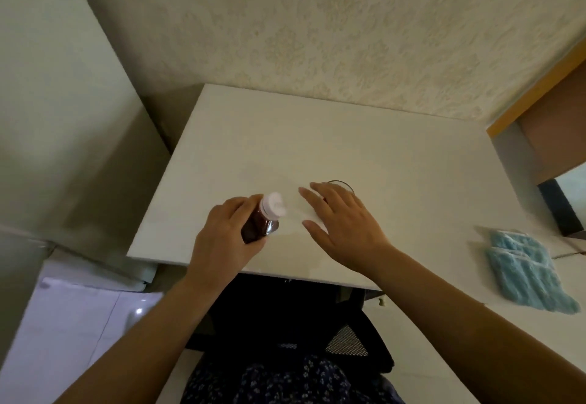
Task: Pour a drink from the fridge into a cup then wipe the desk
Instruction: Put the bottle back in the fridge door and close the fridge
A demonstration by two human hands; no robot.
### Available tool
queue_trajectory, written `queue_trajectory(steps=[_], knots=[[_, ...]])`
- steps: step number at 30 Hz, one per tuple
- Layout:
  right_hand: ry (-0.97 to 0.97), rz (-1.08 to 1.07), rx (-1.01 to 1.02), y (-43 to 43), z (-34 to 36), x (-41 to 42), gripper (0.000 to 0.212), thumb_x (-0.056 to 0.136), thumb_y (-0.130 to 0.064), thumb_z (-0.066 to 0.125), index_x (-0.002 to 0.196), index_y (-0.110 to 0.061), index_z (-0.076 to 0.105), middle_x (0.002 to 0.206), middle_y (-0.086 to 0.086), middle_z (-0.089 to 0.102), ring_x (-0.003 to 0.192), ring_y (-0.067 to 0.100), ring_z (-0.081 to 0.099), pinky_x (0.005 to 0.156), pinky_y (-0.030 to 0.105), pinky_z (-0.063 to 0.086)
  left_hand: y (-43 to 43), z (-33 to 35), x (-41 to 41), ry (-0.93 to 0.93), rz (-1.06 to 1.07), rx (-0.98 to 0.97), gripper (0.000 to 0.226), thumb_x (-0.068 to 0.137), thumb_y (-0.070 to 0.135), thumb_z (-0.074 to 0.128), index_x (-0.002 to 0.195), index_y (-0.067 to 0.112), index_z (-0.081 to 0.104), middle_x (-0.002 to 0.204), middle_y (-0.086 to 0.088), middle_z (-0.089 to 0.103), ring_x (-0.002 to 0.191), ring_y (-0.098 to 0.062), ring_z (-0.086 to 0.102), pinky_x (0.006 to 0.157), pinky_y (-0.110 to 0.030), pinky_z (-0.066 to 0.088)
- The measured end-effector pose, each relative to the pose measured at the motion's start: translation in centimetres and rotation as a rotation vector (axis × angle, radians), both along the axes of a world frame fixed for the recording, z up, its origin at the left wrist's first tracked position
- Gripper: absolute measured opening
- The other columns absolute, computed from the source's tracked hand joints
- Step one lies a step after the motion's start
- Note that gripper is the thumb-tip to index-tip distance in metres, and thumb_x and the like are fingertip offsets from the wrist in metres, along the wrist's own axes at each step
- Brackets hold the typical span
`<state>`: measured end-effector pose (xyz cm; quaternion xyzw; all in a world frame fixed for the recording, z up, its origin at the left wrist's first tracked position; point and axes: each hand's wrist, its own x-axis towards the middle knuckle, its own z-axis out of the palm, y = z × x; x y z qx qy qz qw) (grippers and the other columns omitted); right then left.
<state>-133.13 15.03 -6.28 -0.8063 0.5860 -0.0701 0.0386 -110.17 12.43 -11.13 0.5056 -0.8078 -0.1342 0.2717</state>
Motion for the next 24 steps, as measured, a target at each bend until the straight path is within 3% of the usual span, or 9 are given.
queue_trajectory(steps=[3, 7, 9, 12, 16, 21, 24], knots=[[0.014, 0.092, -0.026, 0.4, 0.2, 0.9, 0.052, 0.097, -0.044, 0.03, 0.145, -0.028, 0.018, 0.151, 0.003, 0.029, 0.139, 0.024, 0.024, 0.11, 0.035, 0.005, 2.6, 0.6, 1.7, -0.03, 0.095, -0.047, 0.069, 0.07, 0.043, 0.077, 0.129, 0.02, 0.049, 0.122, -0.005, 0.058, 0.106, -0.023, 0.054, 0.083, -0.03, 0.051], [-0.01, 0.214, -0.007, 1.2, 0.9, 2.9, 0.053, 0.096, -0.046, 0.031, 0.145, -0.029, 0.019, 0.152, 0.002, 0.027, 0.139, 0.025, 0.023, 0.107, 0.032, -0.003, 7.6, 1.1, 3.3, -0.038, 0.241, -0.044, 0.063, 0.075, 0.049, 0.062, 0.131, 0.026, 0.043, 0.122, -0.006, 0.056, 0.105, -0.027, 0.054, 0.077, -0.042, 0.057], [-0.039, 0.288, 0.033, 1.7, 0.8, 4.3, 0.053, 0.095, -0.047, 0.031, 0.144, -0.029, 0.022, 0.152, 0.002, 0.027, 0.139, 0.025, 0.025, 0.107, 0.033, -0.002, 10.6, 1.2, 4.1, -0.029, 0.362, -0.047, 0.061, 0.077, 0.049, 0.061, 0.131, 0.025, 0.046, 0.122, -0.005, 0.057, 0.107, -0.026, 0.054, 0.077, -0.038, 0.057], [-0.064, 0.427, 0.06, 2.9, -0.1, 7.1, 0.051, 0.095, -0.049, 0.028, 0.141, -0.028, 0.027, 0.15, 0.003, 0.032, 0.135, 0.024, 0.029, 0.109, 0.035, 0.006, 15.9, 1.5, 5.6, -0.046, 0.538, -0.044, 0.071, 0.07, 0.037, 0.079, 0.131, 0.024, 0.046, 0.122, -0.005, 0.058, 0.109, -0.023, 0.054, 0.083, -0.035, 0.056], [-0.103, 0.657, 0.048, 6.2, 0.1, 12.0, 0.045, 0.096, -0.038, 0.033, 0.136, -0.018, 0.041, 0.141, 0.009, 0.044, 0.127, 0.02, 0.031, 0.109, 0.024, 0.005, 23.8, 2.2, 8.5, -0.063, 0.797, -0.026, 0.068, 0.071, 0.04, 0.077, 0.13, 0.025, 0.049, 0.12, -0.006, 0.059, 0.108, -0.023, 0.054, 0.082, -0.03, 0.052], [-0.147, 0.884, 0.096, 12.2, 0.4, 19.7, 0.049, 0.092, -0.042, 0.031, 0.132, -0.016, 0.045, 0.138, 0.011, 0.047, 0.123, 0.027, 0.045, 0.102, 0.039, 0.033, 33.9, 2.8, 12.1, -0.082, 1.087, -0.022, 0.065, 0.074, 0.048, 0.07, 0.131, 0.023, 0.052, 0.121, -0.003, 0.058, 0.108, -0.02, 0.053, 0.079, -0.028, 0.052], [-0.112, 1.006, 0.112, 16.5, 0.3, 24.8, 0.052, 0.092, -0.046, 0.027, 0.135, -0.021, 0.039, 0.141, 0.01, 0.044, 0.126, 0.028, 0.043, 0.103, 0.042, 0.032, 40.1, 2.6, 14.6, -0.079, 1.256, 0.0, 0.069, 0.071, 0.047, 0.073, 0.132, 0.024, 0.051, 0.122, -0.002, 0.058, 0.108, -0.02, 0.053, 0.08, -0.028, 0.05]])
